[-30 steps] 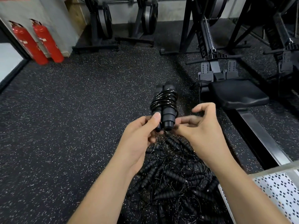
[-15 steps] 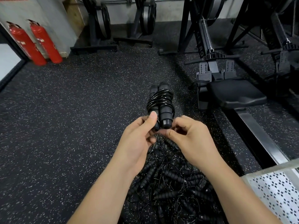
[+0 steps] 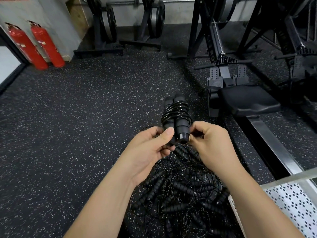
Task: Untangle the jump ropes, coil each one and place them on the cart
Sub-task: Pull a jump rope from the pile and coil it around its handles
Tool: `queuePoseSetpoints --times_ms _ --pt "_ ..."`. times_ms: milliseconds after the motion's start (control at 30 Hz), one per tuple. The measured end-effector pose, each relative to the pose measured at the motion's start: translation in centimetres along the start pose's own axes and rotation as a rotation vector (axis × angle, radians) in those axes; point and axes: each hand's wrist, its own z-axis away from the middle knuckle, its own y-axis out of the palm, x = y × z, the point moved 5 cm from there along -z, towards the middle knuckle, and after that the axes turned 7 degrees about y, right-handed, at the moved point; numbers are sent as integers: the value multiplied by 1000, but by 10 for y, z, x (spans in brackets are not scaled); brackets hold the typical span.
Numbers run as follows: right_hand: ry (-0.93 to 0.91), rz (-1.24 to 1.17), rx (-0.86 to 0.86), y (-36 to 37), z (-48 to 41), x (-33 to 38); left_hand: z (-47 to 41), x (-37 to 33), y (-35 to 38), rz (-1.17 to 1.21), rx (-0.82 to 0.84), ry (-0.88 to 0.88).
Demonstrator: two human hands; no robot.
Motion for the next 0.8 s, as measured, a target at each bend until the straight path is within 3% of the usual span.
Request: queuePoseSetpoints --times_ms 267,400,467,600,800 --pt "-96 131 -152 -1 1 9 3 2 8 10 90 -77" --pt "-131 141 -162 -5 3 11 3 -5 3 -111 72 -13" --pt "-65 -18 -81 -6 3 10 4 -13 0 -203 45 67" --pt "243 -555 -13 -3 16 18 10 -26 -3 -410 -4 193" --pt "374 -626 67 -10 32 30 29 -44 16 -728 6 289"
